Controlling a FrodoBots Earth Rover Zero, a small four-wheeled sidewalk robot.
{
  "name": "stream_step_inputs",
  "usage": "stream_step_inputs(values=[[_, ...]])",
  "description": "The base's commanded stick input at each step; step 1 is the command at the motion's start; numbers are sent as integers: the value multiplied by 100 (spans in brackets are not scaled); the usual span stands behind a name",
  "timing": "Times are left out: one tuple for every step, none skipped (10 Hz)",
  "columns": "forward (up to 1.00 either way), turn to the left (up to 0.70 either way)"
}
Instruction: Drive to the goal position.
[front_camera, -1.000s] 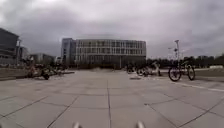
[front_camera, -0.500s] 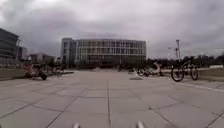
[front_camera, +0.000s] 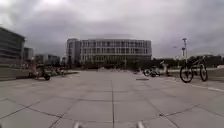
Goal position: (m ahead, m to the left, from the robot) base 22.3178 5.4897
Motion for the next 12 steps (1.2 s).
stream_step_inputs(values=[[45,0],[45,0],[45,0],[45,0],[45,0],[45,0],[45,0],[45,0],[45,0],[45,0],[45,0],[45,0]])
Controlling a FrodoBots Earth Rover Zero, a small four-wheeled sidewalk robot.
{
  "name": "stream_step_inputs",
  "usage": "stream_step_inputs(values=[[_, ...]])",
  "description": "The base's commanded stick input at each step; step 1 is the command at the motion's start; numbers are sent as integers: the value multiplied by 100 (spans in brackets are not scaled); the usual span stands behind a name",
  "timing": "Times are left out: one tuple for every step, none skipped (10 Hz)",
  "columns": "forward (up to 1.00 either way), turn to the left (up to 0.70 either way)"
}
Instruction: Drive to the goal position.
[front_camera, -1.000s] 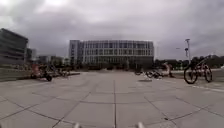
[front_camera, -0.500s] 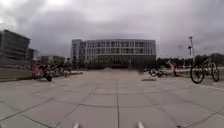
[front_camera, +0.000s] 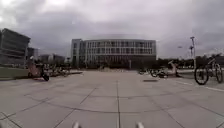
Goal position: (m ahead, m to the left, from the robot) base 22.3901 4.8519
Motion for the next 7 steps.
stream_step_inputs(values=[[45,0],[45,0],[45,0],[45,0],[45,0],[45,0],[45,0]])
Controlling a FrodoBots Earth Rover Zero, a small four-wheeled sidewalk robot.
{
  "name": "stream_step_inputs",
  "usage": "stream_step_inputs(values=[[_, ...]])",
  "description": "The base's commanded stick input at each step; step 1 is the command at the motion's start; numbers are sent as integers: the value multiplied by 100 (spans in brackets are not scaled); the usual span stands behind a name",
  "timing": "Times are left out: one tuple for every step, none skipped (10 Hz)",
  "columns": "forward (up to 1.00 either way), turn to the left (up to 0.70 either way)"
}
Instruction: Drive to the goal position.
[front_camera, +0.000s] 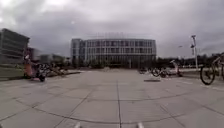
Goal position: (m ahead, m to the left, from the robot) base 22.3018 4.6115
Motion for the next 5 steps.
stream_step_inputs(values=[[45,0],[45,0],[45,0],[45,0],[45,0]])
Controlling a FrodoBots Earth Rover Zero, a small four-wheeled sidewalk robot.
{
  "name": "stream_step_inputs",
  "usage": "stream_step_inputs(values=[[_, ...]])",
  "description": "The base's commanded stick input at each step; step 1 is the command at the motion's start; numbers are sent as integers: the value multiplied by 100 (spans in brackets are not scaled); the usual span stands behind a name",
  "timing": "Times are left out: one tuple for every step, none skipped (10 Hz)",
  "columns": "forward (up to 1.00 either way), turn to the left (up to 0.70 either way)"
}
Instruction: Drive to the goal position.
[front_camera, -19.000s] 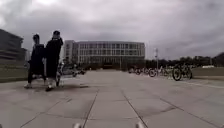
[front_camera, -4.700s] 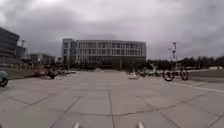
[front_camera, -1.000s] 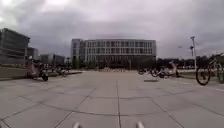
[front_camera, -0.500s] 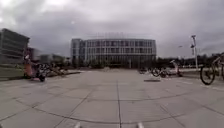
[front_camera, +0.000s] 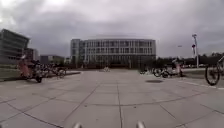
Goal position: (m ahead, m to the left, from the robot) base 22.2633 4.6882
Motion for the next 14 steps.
stream_step_inputs(values=[[45,0],[45,0],[45,0],[45,0],[45,0],[45,0],[45,0],[45,0],[45,0],[45,0],[45,0],[45,0],[45,0],[45,0]])
